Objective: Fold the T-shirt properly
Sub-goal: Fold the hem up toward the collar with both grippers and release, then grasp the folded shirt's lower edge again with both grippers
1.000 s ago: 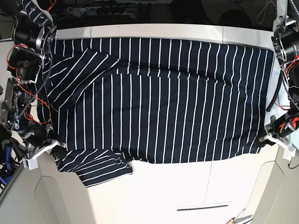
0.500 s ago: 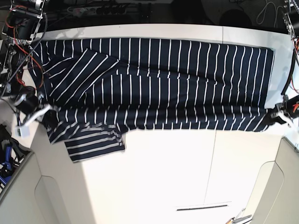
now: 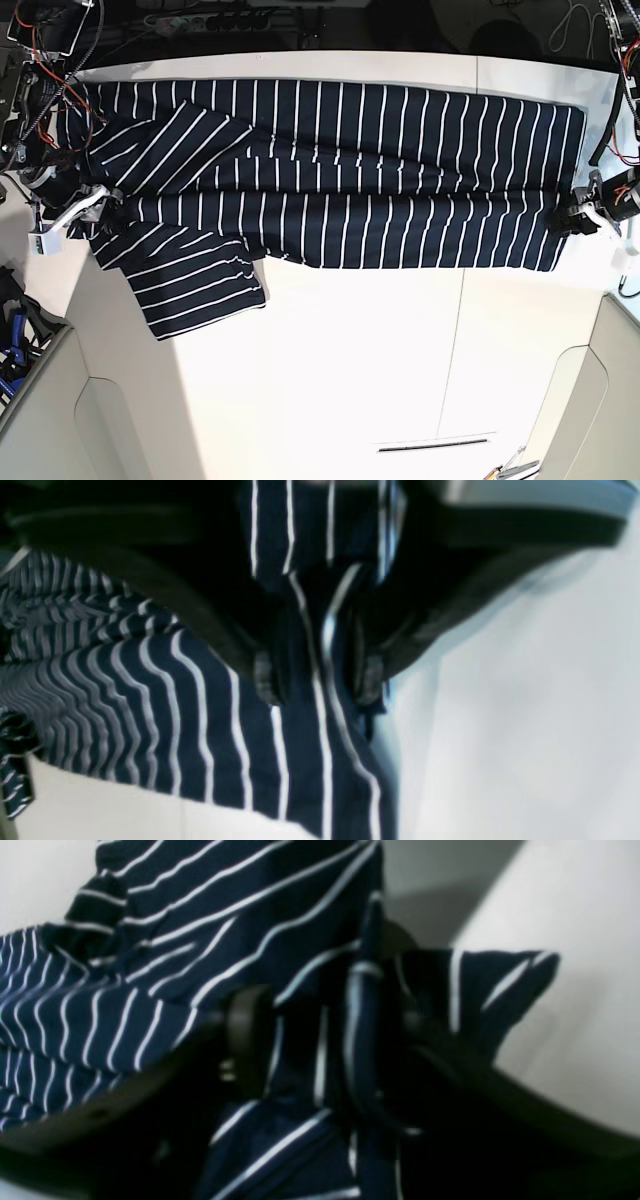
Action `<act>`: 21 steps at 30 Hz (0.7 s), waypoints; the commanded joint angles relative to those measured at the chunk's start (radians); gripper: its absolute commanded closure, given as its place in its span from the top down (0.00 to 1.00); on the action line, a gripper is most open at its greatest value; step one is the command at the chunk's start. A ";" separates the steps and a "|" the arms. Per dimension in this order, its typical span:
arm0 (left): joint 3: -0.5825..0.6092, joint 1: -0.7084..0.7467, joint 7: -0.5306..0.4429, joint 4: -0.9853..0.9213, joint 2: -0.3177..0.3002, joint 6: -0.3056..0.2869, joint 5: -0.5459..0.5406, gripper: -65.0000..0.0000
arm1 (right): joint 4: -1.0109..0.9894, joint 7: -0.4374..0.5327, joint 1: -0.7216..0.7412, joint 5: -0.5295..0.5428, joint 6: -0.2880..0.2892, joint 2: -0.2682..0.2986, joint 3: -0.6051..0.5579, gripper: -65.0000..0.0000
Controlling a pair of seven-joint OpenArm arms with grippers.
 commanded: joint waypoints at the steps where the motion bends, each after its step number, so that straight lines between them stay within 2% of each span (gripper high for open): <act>1: -0.024 -0.019 -0.016 0.031 -0.029 -0.009 -0.026 0.37 | 0.019 0.032 0.016 0.016 0.003 0.020 0.019 0.51; 6: -0.129 -0.020 -0.011 0.093 -0.029 -0.009 -0.026 0.37 | 0.026 0.054 0.023 0.069 0.003 0.020 0.092 0.51; 9: -0.157 -0.022 -0.055 0.100 -0.029 -0.009 -0.007 0.40 | 0.025 0.056 0.052 0.082 0.003 0.019 0.129 0.51; 13: -0.156 -0.022 -0.167 0.099 -0.008 -0.009 0.118 0.51 | 0.023 0.066 0.103 0.058 0.001 0.019 0.136 0.51; 17: -0.156 -0.022 -0.299 0.092 0.039 -0.009 0.293 0.51 | 0.008 0.105 0.150 0.013 -0.027 0.019 0.136 0.51; 19: -0.156 -0.027 -0.343 0.065 0.058 -0.001 0.326 0.51 | -0.013 0.112 0.171 0.007 -0.027 0.019 0.134 0.51; 21: -0.154 -0.049 -0.343 0.021 0.074 -0.003 0.328 0.51 | -0.051 0.113 0.198 0.008 -0.027 0.019 0.130 0.51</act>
